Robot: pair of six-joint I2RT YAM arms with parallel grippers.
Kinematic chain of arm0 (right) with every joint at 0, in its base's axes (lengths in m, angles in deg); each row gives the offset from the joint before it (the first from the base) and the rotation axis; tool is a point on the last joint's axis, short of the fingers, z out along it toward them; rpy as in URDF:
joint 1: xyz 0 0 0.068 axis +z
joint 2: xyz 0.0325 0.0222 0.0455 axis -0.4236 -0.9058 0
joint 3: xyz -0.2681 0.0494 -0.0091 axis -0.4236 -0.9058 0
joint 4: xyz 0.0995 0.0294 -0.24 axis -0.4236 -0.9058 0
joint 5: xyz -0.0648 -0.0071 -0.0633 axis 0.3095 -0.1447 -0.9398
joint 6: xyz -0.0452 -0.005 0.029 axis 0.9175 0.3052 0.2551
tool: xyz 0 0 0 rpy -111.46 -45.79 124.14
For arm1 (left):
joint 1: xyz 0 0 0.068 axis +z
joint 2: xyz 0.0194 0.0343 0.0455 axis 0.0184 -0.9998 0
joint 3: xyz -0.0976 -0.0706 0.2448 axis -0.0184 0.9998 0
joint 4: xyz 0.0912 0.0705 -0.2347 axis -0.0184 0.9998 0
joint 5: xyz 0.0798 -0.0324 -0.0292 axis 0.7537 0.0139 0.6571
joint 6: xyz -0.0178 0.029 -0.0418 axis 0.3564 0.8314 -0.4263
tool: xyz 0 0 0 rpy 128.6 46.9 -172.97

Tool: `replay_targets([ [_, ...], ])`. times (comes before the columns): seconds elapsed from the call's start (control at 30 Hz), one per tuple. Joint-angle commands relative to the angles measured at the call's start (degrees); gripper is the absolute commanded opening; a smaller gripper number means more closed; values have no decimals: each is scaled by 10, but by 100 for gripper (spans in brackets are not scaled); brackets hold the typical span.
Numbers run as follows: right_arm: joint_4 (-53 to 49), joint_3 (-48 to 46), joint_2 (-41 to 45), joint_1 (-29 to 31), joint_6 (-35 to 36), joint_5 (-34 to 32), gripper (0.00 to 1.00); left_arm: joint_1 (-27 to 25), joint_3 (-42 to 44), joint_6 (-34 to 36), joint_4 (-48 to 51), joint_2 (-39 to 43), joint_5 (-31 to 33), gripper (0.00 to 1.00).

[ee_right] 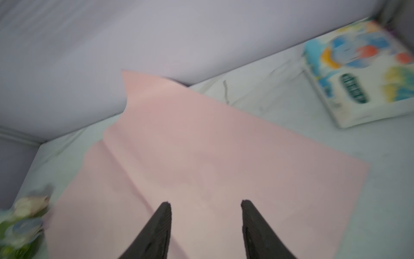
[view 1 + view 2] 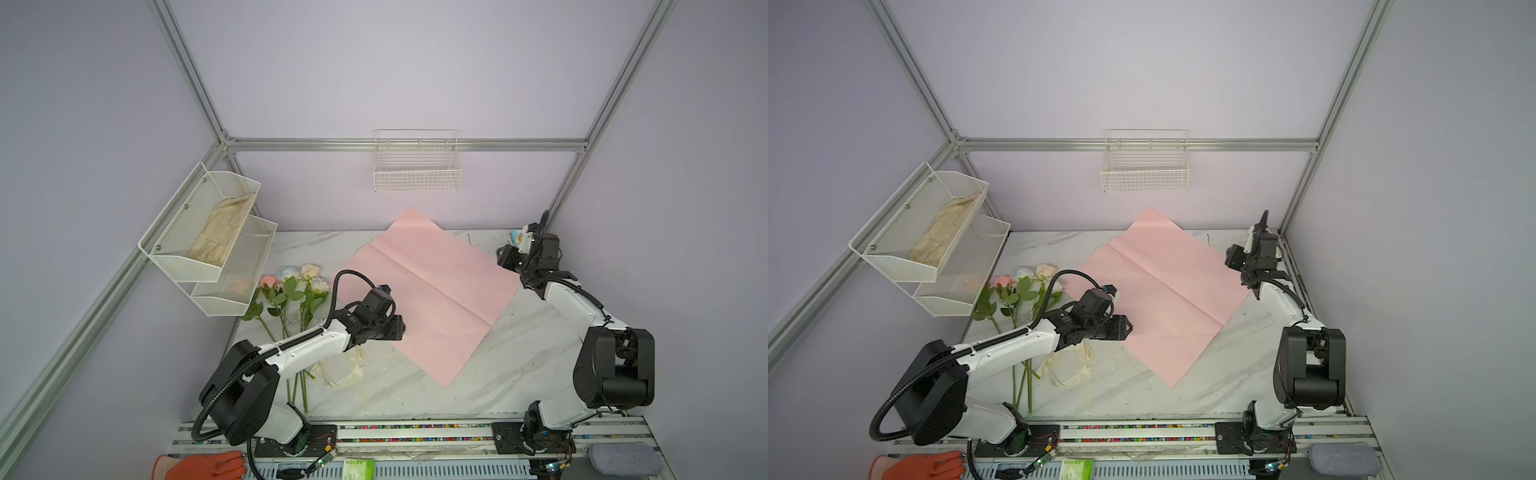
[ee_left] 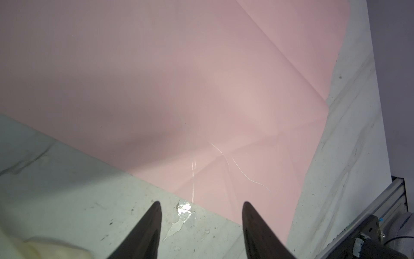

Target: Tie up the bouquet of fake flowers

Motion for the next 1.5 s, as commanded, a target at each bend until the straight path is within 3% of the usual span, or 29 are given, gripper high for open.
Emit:
replay_targets([
  [0.0, -35, 5, -54, 123, -25, 11, 52, 38, -41, 6, 51, 61, 55, 59],
  [0.07, -50, 35, -97, 177, -23, -22, 52, 63, -30, 8, 58, 86, 74, 60],
  [0.2, -91, 111, -178, 229, -7, -102, 54, 98, -28, 17, 76, 117, 80, 65],
  [0.37, -138, 201, -265, 244, 32, -156, 58, 125, -48, 27, 98, 111, 69, 68],
  [0.6, -213, 287, -354, 248, 101, -165, 63, 152, -95, 34, 109, 58, 50, 68],
  [0.73, -264, 263, -355, 249, 130, -150, 58, 159, -123, 28, 130, 36, 50, 68],
  [0.87, -262, 145, -293, 250, 129, -124, 50, 161, -131, 14, 146, 30, 46, 69],
  [1.03, -250, 53, -238, 249, 170, -133, 49, 162, -130, -1, 155, 33, 29, 68],
  [1.17, -238, 62, -264, 239, 213, -162, 49, 162, -117, -2, 152, 31, 16, 69],
  [1.47, -170, 87, -278, 231, 307, -103, 47, 162, -77, -8, 134, 72, 15, 70],
])
